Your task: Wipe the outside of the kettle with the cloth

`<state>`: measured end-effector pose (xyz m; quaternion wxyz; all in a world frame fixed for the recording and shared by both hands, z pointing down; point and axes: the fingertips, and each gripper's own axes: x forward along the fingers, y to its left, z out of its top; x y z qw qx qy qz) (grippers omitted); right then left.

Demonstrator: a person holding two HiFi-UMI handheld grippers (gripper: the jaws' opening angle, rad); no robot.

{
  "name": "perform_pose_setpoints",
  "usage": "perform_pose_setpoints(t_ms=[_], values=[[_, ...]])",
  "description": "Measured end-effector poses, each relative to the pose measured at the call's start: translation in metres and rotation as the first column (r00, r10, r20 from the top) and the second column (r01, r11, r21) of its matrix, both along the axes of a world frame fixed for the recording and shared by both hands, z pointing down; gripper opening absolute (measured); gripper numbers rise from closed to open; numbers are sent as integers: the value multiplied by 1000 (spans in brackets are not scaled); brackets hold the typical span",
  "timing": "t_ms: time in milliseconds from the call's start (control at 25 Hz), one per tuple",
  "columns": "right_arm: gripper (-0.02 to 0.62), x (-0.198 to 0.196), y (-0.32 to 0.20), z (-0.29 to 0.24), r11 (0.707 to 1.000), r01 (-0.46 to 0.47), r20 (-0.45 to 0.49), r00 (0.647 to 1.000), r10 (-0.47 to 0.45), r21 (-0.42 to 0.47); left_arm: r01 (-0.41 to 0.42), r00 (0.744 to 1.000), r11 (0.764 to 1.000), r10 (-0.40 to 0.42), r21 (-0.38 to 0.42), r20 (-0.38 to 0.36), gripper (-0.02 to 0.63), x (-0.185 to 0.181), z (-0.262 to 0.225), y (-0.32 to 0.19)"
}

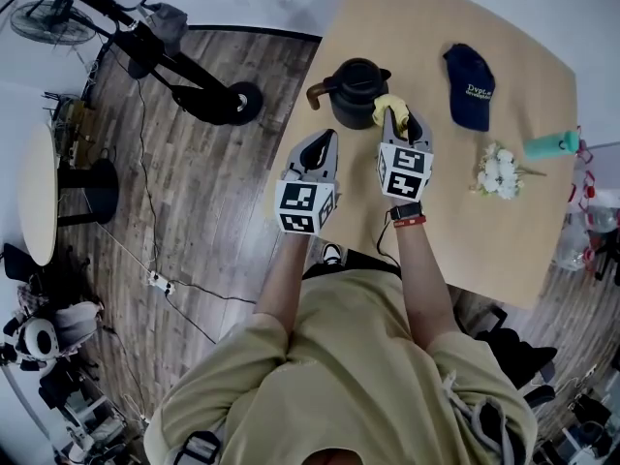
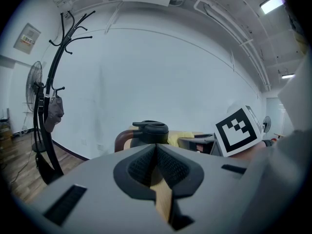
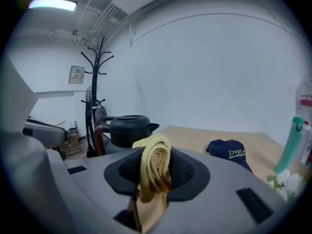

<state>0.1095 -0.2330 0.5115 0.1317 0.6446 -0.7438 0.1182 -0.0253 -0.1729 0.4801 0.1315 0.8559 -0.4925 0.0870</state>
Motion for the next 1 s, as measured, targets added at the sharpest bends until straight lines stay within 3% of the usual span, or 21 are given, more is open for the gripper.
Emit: perform_pose_setpoints(t_ms=[200, 640, 1000], values=[[132, 15, -19, 2, 1000, -8, 4, 1000, 8, -2, 1, 1000, 1000, -1, -11, 9, 23, 0, 5, -4], [130, 26, -63, 14, 996, 78, 16, 997, -77, -34, 4, 1000, 1000, -4, -11, 22, 23, -3, 6, -5], [130, 28, -51, 4, 996, 82, 9, 997, -82, -46, 10, 1000, 1000, -10, -5, 9, 23, -13, -3, 1]])
